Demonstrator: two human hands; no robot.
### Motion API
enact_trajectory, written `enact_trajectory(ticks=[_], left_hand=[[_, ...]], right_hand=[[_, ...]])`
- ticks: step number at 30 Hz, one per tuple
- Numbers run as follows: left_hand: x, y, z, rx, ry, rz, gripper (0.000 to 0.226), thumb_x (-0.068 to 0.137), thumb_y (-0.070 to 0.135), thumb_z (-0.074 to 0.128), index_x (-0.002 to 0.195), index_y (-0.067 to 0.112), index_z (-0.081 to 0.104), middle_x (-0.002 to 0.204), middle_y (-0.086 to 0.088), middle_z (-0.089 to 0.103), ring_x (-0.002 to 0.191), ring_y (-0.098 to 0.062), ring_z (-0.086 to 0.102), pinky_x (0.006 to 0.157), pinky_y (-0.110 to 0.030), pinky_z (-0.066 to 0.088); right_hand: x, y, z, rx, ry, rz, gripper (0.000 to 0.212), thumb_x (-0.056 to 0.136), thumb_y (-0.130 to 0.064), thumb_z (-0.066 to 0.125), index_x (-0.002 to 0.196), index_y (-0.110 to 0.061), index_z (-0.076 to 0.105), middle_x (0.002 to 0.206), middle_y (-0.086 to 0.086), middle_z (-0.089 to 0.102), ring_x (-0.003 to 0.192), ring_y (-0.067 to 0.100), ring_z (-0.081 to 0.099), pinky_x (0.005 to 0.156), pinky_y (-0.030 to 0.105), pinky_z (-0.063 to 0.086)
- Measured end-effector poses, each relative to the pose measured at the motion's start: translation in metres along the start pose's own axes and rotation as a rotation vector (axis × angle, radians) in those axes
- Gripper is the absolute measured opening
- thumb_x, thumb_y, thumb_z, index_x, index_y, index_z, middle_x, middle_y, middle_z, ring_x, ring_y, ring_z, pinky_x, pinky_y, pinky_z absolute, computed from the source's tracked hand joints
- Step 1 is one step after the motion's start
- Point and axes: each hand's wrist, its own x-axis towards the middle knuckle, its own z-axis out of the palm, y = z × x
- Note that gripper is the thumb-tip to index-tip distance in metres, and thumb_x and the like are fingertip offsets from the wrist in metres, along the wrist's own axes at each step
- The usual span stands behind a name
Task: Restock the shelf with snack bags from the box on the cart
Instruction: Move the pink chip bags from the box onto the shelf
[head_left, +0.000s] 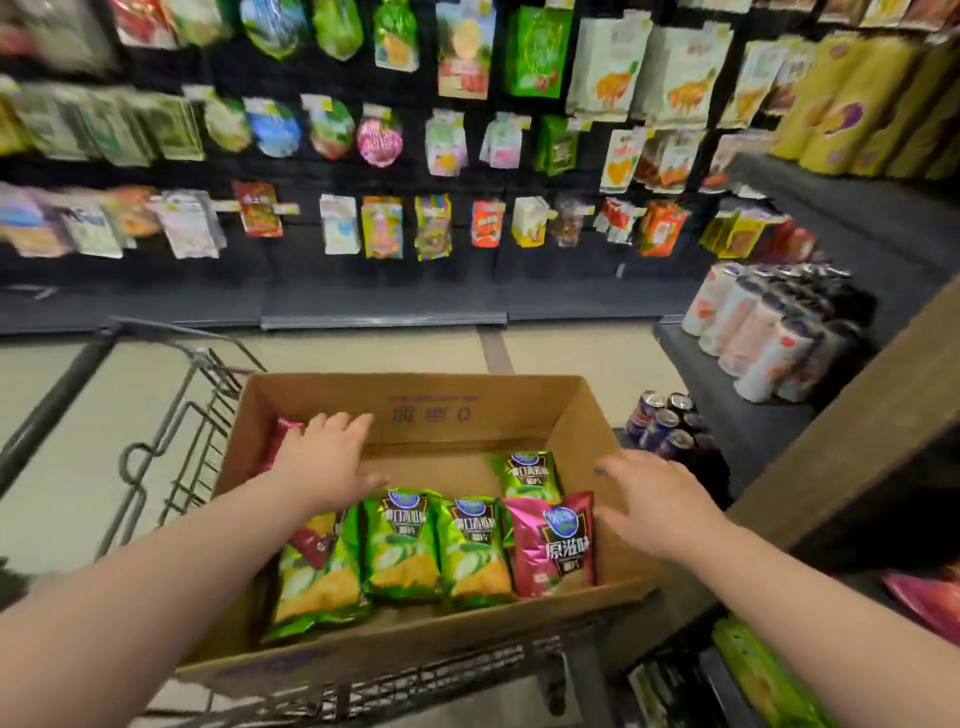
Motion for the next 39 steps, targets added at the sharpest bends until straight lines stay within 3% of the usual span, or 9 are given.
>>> enact_trajectory(ticks=[5, 9, 16, 19, 23, 26, 29, 35, 39], left_hand=[[0.018, -0.05, 0.041, -0.137, -0.198, -0.125, 0.062, 0.084, 0.061, 0.052, 0.13, 0.02, 0.048, 0.133, -0.005, 0.055, 0.122, -0.025, 0.054, 0.096, -0.035, 0.046], [0.026, -0.064, 0.072, -0.183, -0.391, -0.214, 0.066, 0.083, 0.064, 0.051, 0.128, 0.016, 0.053, 0.129, -0.007, 0.06, 0.119, -0.024, 0.057, 0.094, -0.03, 0.046], [0.034, -0.057, 0.09, -0.359, -0.354, -0.379, 0.055, 0.09, 0.057, 0.046, 0.113, 0.01, 0.065, 0.117, -0.012, 0.066, 0.111, -0.027, 0.061, 0.086, -0.03, 0.046], [0.028, -0.054, 0.104, -0.473, -0.434, -0.432, 0.061, 0.086, 0.061, 0.045, 0.116, 0.013, 0.066, 0.119, -0.013, 0.067, 0.112, -0.027, 0.061, 0.089, -0.029, 0.045], [0.023, -0.054, 0.123, -0.671, -0.478, -0.747, 0.063, 0.085, 0.05, 0.061, 0.118, -0.004, 0.062, 0.124, -0.023, 0.061, 0.116, -0.036, 0.056, 0.086, -0.032, 0.043], [0.026, -0.051, 0.136, -0.999, -0.343, -0.992, 0.07, 0.079, 0.038, 0.074, 0.13, -0.004, 0.05, 0.128, -0.024, 0.055, 0.114, -0.041, 0.053, 0.086, -0.042, 0.045], [0.029, -0.047, 0.148, -1.181, -0.143, -1.053, 0.078, 0.074, 0.032, 0.079, 0.138, 0.009, 0.042, 0.133, -0.015, 0.054, 0.119, -0.036, 0.052, 0.095, -0.047, 0.044], [0.038, -0.039, 0.158, -1.284, 0.105, -1.209, 0.097, 0.067, 0.039, 0.083, 0.143, 0.009, 0.03, 0.141, -0.014, 0.047, 0.126, -0.035, 0.048, 0.106, -0.049, 0.039], [0.044, -0.032, 0.158, -1.304, 0.156, -1.18, 0.091, 0.072, 0.028, 0.081, 0.144, 0.011, 0.028, 0.143, -0.013, 0.045, 0.129, -0.034, 0.045, 0.107, -0.044, 0.038]], right_hand=[[0.039, -0.028, 0.032, 0.102, -0.161, 0.102, 0.047, 0.089, -0.043, 0.051, 0.132, -0.025, 0.045, 0.135, 0.0, 0.05, 0.123, 0.023, 0.05, 0.094, 0.034, 0.043], [0.053, -0.028, 0.056, 0.12, -0.33, 0.193, 0.049, 0.088, -0.044, 0.052, 0.132, -0.023, 0.046, 0.136, 0.002, 0.049, 0.123, 0.024, 0.05, 0.096, 0.034, 0.045], [0.076, -0.002, 0.094, 0.209, -0.51, 0.312, 0.048, 0.083, -0.039, 0.059, 0.126, -0.021, 0.053, 0.131, 0.003, 0.057, 0.119, 0.024, 0.055, 0.096, 0.032, 0.046], [0.086, 0.01, 0.114, 0.29, -0.563, 0.352, 0.047, 0.085, -0.031, 0.062, 0.129, -0.015, 0.051, 0.131, 0.005, 0.058, 0.119, 0.024, 0.055, 0.095, 0.027, 0.044], [0.1, 0.022, 0.138, 0.466, -0.626, 0.422, 0.052, 0.084, -0.019, 0.068, 0.131, -0.007, 0.049, 0.132, 0.011, 0.058, 0.12, 0.025, 0.055, 0.094, 0.025, 0.042], [0.109, 0.032, 0.157, 0.631, -0.597, 0.525, 0.056, 0.077, -0.008, 0.074, 0.127, -0.004, 0.051, 0.128, 0.014, 0.059, 0.118, 0.028, 0.055, 0.088, 0.024, 0.041], [0.114, 0.038, 0.176, 0.807, -0.559, 0.636, 0.07, 0.07, 0.0, 0.078, 0.131, -0.003, 0.043, 0.127, 0.014, 0.058, 0.117, 0.03, 0.054, 0.096, 0.03, 0.042], [0.122, 0.041, 0.202, 1.025, -0.517, 0.686, 0.085, 0.064, 0.006, 0.08, 0.135, -0.007, 0.035, 0.11, 0.009, 0.059, 0.103, 0.026, 0.057, 0.093, 0.034, 0.045], [0.125, 0.042, 0.208, 1.083, -0.553, 0.66, 0.085, 0.067, -0.003, 0.082, 0.138, -0.008, 0.036, 0.125, 0.012, 0.06, 0.105, 0.024, 0.058, 0.095, 0.035, 0.046]])
